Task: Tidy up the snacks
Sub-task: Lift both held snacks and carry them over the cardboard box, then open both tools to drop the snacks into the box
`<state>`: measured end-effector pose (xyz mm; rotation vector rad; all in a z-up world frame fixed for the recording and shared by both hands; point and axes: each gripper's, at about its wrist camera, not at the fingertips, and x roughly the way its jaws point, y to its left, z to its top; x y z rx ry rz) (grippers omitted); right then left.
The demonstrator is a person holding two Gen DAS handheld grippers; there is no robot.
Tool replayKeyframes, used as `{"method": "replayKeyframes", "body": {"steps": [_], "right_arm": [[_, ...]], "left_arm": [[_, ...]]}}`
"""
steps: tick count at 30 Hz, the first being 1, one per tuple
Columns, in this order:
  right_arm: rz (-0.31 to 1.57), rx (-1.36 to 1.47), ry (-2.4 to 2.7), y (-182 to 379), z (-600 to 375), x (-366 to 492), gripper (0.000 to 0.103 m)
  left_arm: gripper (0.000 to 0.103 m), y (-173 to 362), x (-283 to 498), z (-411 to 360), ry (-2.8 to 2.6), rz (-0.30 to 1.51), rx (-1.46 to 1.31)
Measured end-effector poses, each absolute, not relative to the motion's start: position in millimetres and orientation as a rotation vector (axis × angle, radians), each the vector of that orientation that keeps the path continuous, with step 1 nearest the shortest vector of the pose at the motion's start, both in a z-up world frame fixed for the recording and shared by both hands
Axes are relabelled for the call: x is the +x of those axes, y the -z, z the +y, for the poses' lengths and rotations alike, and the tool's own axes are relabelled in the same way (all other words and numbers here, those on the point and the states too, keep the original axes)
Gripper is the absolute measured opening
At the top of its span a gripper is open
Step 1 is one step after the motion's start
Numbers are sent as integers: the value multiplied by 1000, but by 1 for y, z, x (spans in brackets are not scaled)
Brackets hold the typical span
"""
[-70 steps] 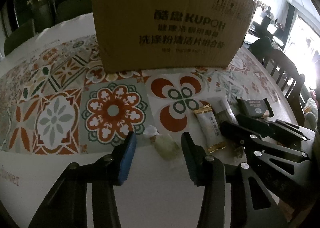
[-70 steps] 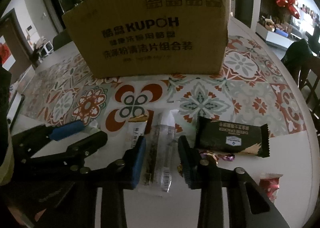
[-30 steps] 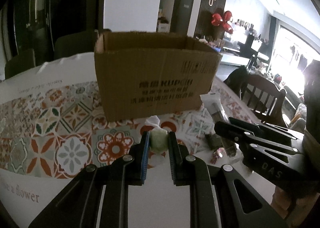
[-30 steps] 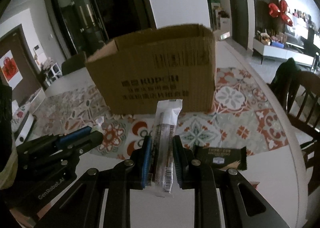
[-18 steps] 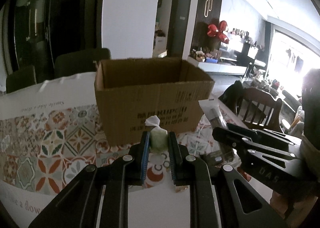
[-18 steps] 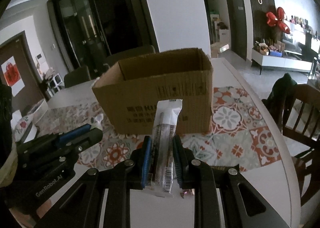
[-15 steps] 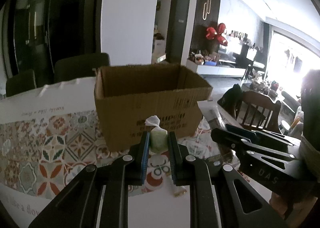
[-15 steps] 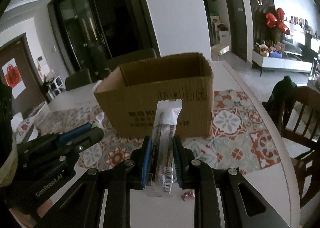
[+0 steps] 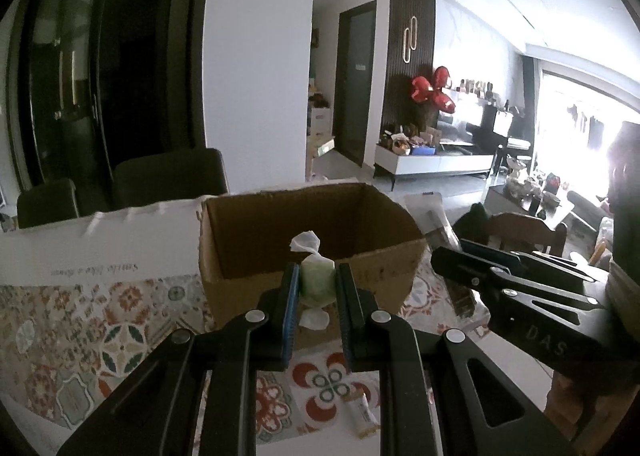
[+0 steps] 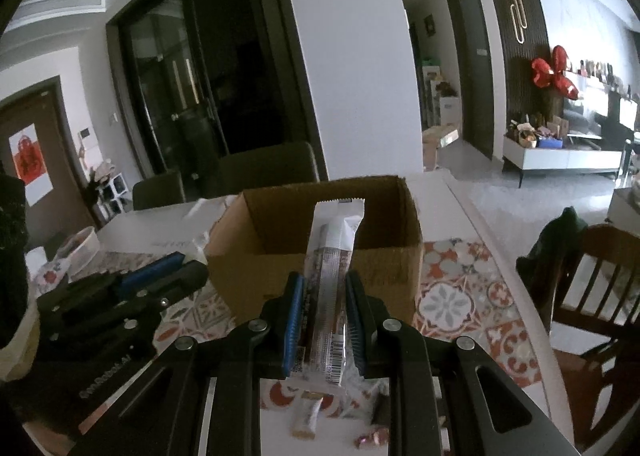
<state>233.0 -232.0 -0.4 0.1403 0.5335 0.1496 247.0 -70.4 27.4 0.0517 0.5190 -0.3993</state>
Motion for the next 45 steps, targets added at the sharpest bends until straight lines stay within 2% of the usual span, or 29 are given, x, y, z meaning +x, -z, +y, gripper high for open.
{"method": "replayKeyframes", "body": {"steps": [17, 41, 43, 45], "right_arm": [[497, 67, -147, -29, -234, 282, 23], [600, 59, -119, -15, -240, 355, 23], [612, 60, -114, -13, -240, 358, 23], [621, 51, -112, -11, -240, 360, 23]], "left_arm": [[19, -42, 302, -77, 381, 522, 42], [19, -18, 386, -96, 329, 662, 60], [27, -17, 389, -96, 328, 673, 60], [52, -18, 390, -95, 323, 672, 56]]}}
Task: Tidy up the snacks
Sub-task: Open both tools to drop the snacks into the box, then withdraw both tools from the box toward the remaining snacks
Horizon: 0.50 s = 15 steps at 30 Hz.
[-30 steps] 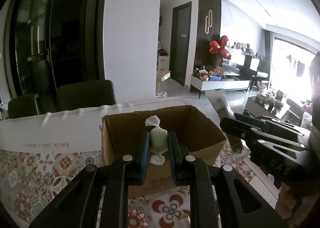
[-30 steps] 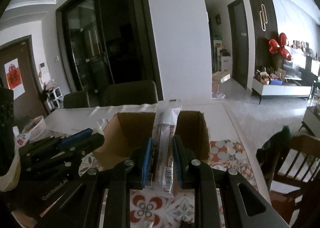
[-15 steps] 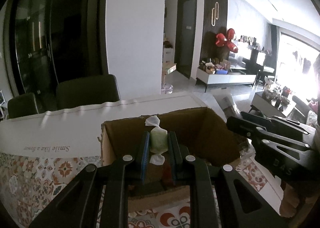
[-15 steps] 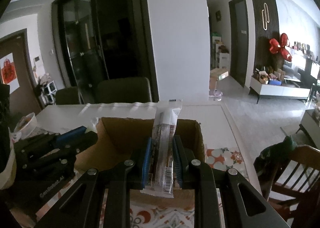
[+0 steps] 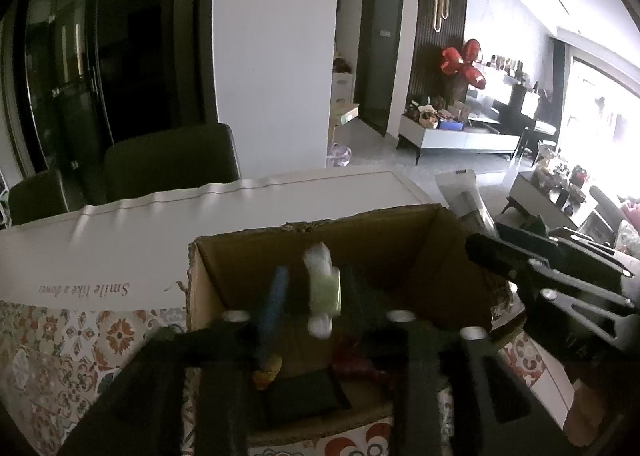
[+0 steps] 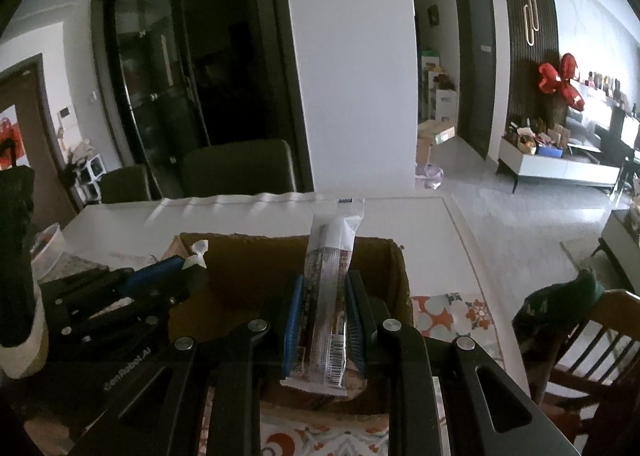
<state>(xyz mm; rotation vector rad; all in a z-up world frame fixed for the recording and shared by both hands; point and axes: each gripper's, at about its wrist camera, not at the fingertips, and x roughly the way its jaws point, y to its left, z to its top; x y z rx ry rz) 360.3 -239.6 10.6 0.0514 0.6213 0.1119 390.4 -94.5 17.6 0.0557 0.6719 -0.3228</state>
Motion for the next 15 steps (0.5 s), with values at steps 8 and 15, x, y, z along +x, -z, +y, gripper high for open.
{"method": "replayKeyframes", "body": {"steps": [8, 15], "right_arm": [[613, 30, -68, -8, -241, 352, 52], [586, 22, -61, -10, -241, 330, 52]], "left_arm": [[74, -21, 376, -83, 254, 644, 62], [79, -26, 348, -78, 236, 602, 95]]}}
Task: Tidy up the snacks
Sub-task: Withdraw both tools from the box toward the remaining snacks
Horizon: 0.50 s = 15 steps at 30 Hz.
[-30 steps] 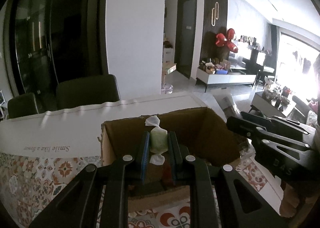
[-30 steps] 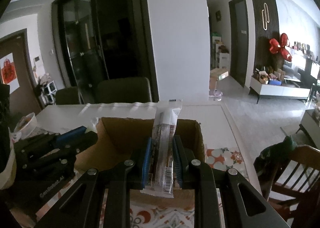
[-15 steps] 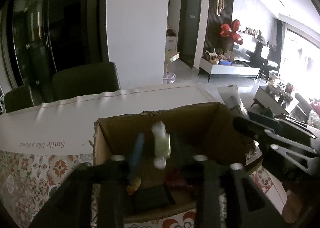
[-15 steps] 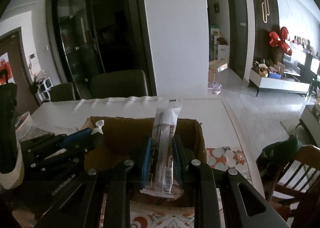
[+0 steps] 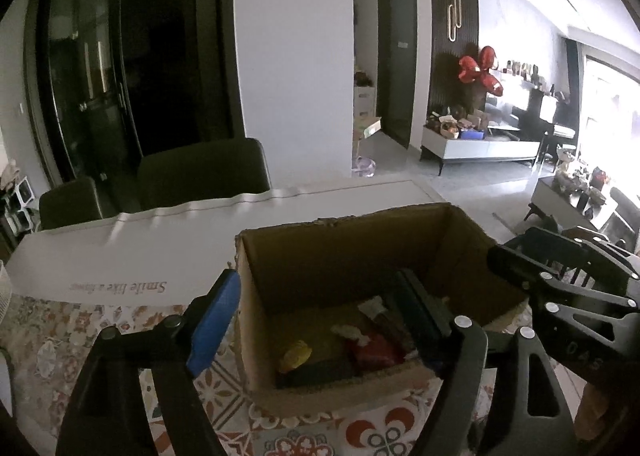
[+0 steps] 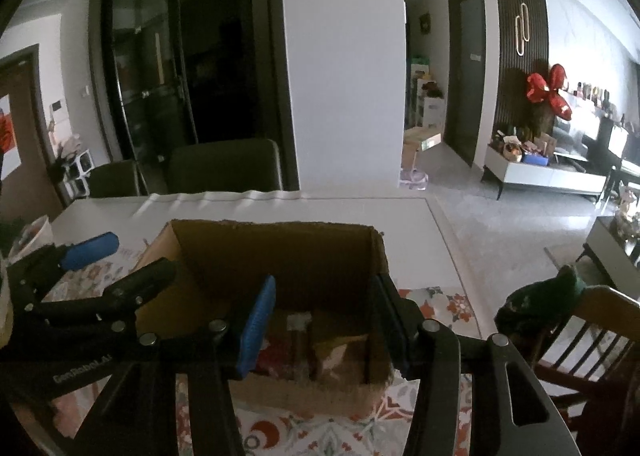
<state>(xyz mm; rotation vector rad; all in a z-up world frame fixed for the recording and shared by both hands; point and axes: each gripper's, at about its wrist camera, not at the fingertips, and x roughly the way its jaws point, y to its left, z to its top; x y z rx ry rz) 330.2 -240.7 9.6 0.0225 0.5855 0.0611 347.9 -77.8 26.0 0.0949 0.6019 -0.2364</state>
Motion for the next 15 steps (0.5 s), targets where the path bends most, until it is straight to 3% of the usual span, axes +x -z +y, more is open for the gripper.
{"method": "replayKeyframes", "body": {"steps": [15], "right_arm": [[521, 47, -30, -10, -241, 269, 52]], "left_arm": [[83, -36, 285, -75, 279, 543, 98]]}}
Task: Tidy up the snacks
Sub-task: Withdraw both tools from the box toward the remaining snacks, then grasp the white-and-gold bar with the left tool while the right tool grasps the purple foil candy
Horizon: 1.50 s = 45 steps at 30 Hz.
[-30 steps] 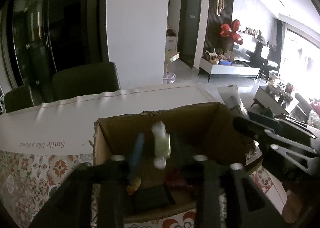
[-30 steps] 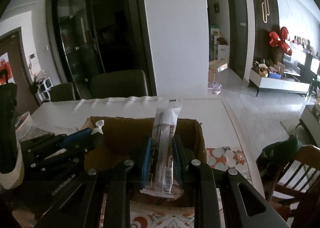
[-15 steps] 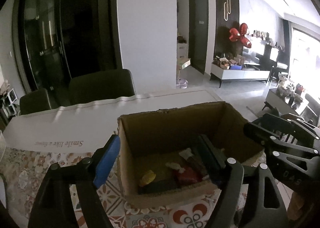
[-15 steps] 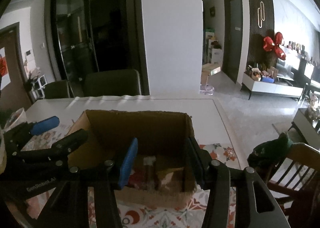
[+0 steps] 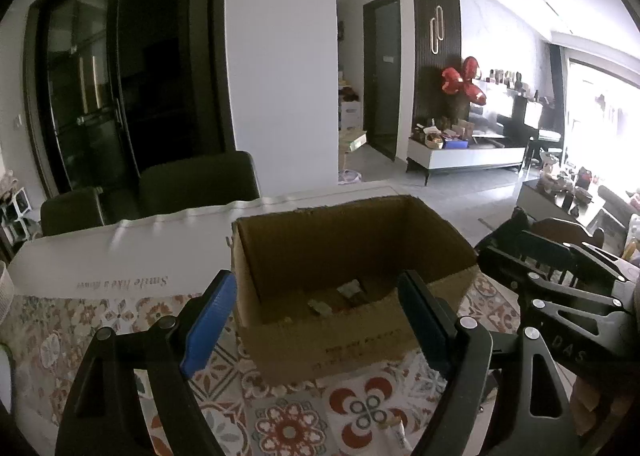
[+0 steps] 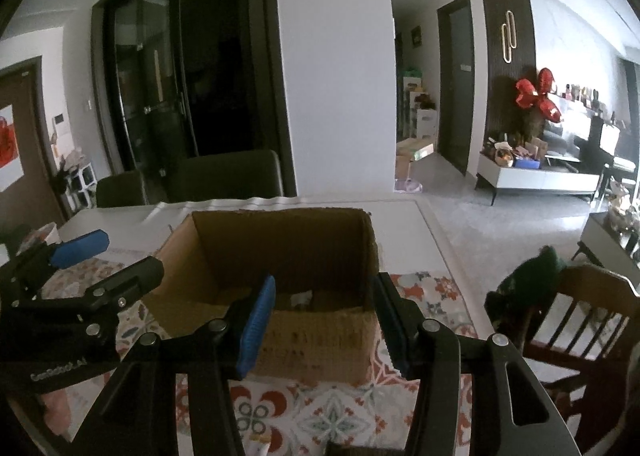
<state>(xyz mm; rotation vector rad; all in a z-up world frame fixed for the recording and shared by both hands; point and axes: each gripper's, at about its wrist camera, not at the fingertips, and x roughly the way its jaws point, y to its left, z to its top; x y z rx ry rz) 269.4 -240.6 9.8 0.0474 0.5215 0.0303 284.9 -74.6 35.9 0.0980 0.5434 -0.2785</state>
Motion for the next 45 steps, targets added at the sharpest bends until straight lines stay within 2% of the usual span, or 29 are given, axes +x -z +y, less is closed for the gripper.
{"method": "replayKeyframes", "body": {"steps": [18, 45], "right_arm": [[592, 121, 13, 29, -253, 215, 52], [793, 139, 9, 106, -251, 184, 52]], "left_arm": [[83, 4, 239, -82, 327, 619, 126], [82, 94, 217, -90, 404, 806, 170]]}}
